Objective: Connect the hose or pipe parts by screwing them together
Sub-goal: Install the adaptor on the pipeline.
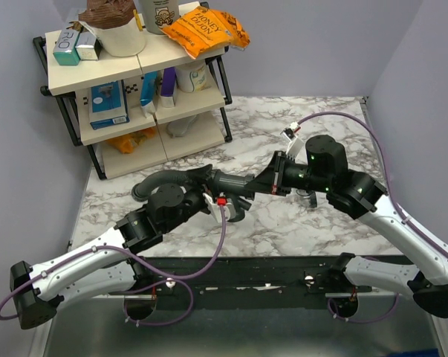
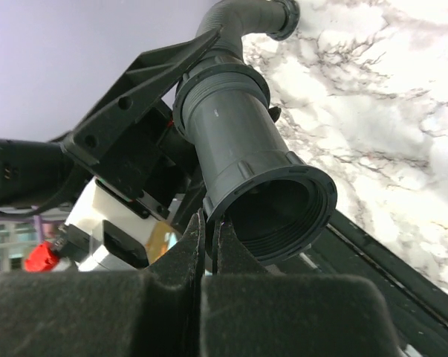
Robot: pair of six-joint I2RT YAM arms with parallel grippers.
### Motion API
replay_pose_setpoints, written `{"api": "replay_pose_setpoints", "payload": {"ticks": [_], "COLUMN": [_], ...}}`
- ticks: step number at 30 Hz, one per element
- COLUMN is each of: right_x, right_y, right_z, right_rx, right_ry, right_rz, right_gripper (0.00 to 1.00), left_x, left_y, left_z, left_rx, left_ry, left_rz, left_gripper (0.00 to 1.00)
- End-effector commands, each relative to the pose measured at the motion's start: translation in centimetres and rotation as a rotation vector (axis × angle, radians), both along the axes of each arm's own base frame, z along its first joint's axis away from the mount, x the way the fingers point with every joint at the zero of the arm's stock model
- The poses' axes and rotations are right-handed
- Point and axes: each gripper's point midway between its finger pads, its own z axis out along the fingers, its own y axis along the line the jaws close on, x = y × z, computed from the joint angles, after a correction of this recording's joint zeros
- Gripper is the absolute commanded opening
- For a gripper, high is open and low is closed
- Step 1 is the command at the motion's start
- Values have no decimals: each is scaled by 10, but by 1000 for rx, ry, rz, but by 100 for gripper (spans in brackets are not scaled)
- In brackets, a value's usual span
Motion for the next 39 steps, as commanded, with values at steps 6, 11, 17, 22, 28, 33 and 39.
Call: {"api": "replay_pose_setpoints", "payload": {"ticks": [6,11,17,22,28,33,39], "right_x": [-2,6,11,14,20,25,32], "right_y": [40,31,24,21,12,3,-6], "right_z": [-8,-13,-16,-26,-24,-34,-46], "right_rx": [228,223,213,182,146,62,-1], "right_ry": [150,137,107,91,51,17,-4], "right_rz": [111,57,26,14,7,-24,-65], "right_gripper": [1,1,1,1,1,1,1], "left_x": [-75,-73,-92,-118,-126,-120,-107], "left_y": [-47,-46,-49,-45,-33,-28,-27], "left_z": [99,102,80,50,38,30,11], "left_rx": [-329,-341,-232,-127,-82,-69,-32], "left_ry": [-444,-464,-372,-243,-172,-103,-67], "left_rz": [-401,-387,-507,-643,-659,-603,-537], "left_gripper": [0,15,66,99,99,99,99]}}
